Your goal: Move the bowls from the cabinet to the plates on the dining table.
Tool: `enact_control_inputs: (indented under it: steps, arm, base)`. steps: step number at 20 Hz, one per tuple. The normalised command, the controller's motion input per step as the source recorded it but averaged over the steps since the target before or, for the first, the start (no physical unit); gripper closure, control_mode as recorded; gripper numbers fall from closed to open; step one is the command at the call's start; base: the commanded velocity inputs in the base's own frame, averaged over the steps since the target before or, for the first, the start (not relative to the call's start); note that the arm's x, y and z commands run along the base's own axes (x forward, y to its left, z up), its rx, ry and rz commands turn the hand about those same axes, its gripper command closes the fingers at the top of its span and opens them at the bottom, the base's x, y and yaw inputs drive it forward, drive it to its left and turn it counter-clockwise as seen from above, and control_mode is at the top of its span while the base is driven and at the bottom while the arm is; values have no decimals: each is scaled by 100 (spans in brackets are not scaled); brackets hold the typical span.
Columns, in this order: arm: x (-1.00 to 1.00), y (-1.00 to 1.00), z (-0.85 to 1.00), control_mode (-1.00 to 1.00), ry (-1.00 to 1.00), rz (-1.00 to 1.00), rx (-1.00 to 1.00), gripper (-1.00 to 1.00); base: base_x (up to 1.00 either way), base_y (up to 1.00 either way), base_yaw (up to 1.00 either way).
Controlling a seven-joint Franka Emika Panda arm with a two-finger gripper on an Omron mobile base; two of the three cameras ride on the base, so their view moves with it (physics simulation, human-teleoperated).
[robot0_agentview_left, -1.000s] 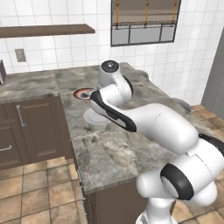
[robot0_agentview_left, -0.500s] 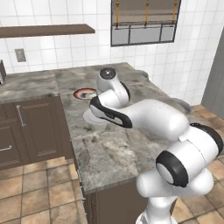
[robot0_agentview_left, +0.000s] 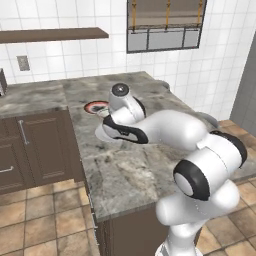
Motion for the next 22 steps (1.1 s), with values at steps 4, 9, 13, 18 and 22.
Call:
enact_control_inputs:
  steps: [4, 9, 13, 18, 22]
  arm:
    - [21, 6, -25, -100, 0, -2, 0, 100]
    - [19, 4, -24, -100, 0, -2, 0, 100]
    - [15, 7, -24, -100, 0, -3, 0, 100]
    - [12, 6, -16, -100, -1, -3, 0, 100]
    - [19, 2, -17, -100, -1, -3, 0, 100]
  base:
    - [0, 0, 0]
    - [0, 0, 0]
    - [0, 0, 0]
    - [0, 0, 0]
    - [0, 0, 0]
